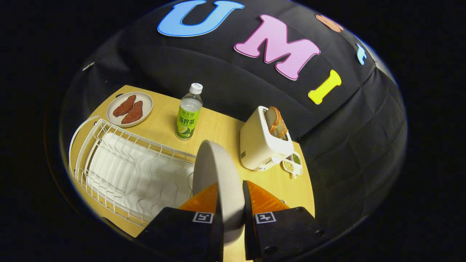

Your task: Take the plate from the dish rack, then take the spoon from the basket and place it into the plate.

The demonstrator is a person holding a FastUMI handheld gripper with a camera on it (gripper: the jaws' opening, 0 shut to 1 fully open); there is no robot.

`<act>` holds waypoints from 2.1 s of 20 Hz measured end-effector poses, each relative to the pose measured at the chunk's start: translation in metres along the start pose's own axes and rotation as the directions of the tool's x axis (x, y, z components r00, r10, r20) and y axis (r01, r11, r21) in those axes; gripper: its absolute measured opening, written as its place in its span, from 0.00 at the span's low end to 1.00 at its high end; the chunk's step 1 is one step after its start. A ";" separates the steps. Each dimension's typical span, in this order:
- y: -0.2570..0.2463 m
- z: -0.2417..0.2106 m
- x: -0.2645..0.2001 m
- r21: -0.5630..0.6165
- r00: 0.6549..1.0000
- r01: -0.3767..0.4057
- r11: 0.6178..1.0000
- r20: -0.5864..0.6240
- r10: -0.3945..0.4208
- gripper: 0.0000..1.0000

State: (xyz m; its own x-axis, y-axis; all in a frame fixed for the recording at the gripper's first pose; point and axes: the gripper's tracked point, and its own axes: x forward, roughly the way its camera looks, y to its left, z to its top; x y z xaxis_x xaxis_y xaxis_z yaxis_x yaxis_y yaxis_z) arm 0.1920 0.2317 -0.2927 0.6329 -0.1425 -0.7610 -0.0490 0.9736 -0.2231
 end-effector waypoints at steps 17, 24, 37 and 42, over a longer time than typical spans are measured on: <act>-0.042 -0.038 -0.084 0.365 0.899 -0.434 0.824 0.122 0.420 0.27; -0.081 -0.131 -0.125 0.469 0.824 -0.535 0.703 0.103 0.558 0.27; -0.090 -0.302 -0.109 0.661 0.777 -0.426 0.617 -0.083 0.625 0.27; -0.074 -0.321 -0.078 0.687 0.766 -0.423 0.591 -0.078 0.638 0.27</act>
State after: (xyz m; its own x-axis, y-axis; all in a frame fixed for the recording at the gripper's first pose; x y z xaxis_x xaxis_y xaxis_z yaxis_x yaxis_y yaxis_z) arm -0.1016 0.1131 -0.4121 0.3935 0.4984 -0.7725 0.2346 0.7580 0.6086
